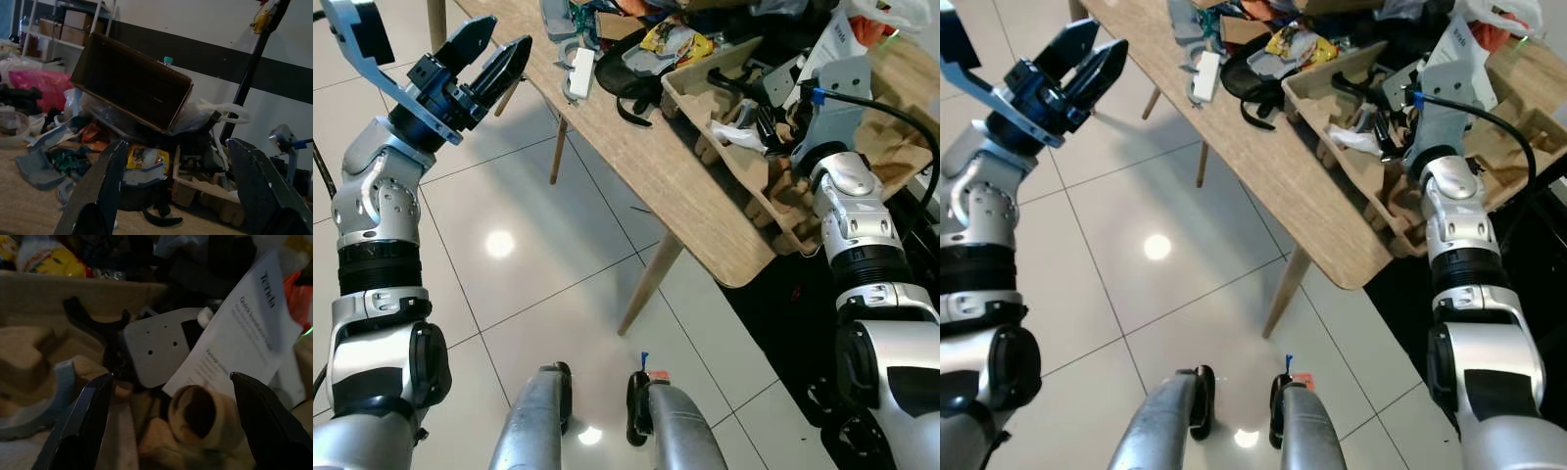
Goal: Picking trash to rubbish bin
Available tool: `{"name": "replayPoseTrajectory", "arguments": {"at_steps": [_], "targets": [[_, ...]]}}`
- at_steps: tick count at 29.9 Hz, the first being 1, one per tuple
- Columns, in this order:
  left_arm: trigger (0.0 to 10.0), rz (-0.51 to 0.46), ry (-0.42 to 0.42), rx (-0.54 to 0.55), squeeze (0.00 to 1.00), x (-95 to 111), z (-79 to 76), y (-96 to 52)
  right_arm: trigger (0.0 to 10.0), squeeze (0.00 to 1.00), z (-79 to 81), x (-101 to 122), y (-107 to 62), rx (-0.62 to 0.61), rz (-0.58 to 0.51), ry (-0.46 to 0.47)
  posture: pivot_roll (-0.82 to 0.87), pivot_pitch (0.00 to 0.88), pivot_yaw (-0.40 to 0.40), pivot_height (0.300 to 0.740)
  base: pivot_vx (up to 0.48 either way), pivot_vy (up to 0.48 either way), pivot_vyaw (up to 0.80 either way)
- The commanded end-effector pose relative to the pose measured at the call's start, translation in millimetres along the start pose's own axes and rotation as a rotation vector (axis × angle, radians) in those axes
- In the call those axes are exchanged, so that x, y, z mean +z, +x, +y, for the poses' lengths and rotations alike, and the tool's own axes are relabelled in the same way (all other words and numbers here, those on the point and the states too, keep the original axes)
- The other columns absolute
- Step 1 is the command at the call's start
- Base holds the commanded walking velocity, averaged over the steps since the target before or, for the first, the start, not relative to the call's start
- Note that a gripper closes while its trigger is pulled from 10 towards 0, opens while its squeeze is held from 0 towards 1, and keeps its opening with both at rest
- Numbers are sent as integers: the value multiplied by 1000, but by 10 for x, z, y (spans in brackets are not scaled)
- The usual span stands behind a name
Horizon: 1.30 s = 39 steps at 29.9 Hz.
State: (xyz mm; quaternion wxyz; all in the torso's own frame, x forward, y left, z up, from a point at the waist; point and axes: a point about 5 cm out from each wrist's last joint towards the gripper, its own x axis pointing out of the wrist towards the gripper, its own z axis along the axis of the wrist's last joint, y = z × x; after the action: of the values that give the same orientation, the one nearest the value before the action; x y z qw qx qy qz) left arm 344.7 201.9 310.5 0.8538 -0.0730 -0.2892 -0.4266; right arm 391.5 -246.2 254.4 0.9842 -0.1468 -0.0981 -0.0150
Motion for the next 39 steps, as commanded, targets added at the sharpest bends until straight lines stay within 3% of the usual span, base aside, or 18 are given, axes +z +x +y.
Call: {"name": "replayPoseTrajectory", "arguments": {"at_steps": [1, 12, 14, 16, 17, 18, 19, 21, 22, 23, 32, 39], "targets": [[10000, 5, 10, -29, 0, 43, -38, 30, 10000, 0, -37, -173, -47, -10, 97, -59, 186, 390, -69, 740, 0, 0, 0], [10000, 9, -14, -38, 0, 32, -114, 54, 10000, 0, -178, -230, -78, -128, 164, -134, 184, 396, -69, 740, 0, 0, 0], [10000, 9, -20, -37, 0, 41, -111, 54, 8157, 0, -211, -225, -79, -142, 185, -164, 184, 396, -69, 740, 0, 0, 0], [10000, 14, -24, -31, 0, 31, -106, 44, 7922, 0, -224, -218, -78, -147, 194, -175, 184, 396, -69, 740, 0, 0, 0], [10000, 25, -26, -27, 0, 9, -106, 29, 7098, 0, -232, -211, -76, -151, 197, -175, 184, 396, -69, 740, 0, 0, 0], [10000, 25, -26, -27, 0, 9, -106, 29, 7098, 0, -232, -211, -76, -151, 197, -175, 184, 396, -69, 740, 0, 0, 0], [10000, 35, -30, -24, 0, -10, -107, 14, 6392, 0, -238, -205, -75, -154, 200, -174, 184, 396, -69, 740, 0, 0, 0], [10000, 42, -33, -22, 0, -21, -110, 4, 6392, 0, -241, -202, -74, -157, 201, -174, 184, 396, -69, 740, 0, 0, 0], [10000, 56, -48, -18, 0, -43, -108, -18, 510, 0, -249, -195, -73, -161, 201, -174, 184, 396, -69, 740, 0, 0, 0], [10000, 84, -77, -12, 0, -79, -106, -53, 0, 0, -260, -178, -72, -168, 196, -175, 184, 396, -69, 740, 0, 0, 0], [10000, 251, -205, -15, 0, -335, -170, -118, 0, 0, -234, -114, -61, -165, 163, -168, 176, 391, -64, 740, 0, 0, 0], [10000, 274, -225, -86, 0, -369, -278, -93, 0, 0, -231, -46, -54, -166, 128, -164, 171, 382, -63, 740, 0, 0, 0]]}}
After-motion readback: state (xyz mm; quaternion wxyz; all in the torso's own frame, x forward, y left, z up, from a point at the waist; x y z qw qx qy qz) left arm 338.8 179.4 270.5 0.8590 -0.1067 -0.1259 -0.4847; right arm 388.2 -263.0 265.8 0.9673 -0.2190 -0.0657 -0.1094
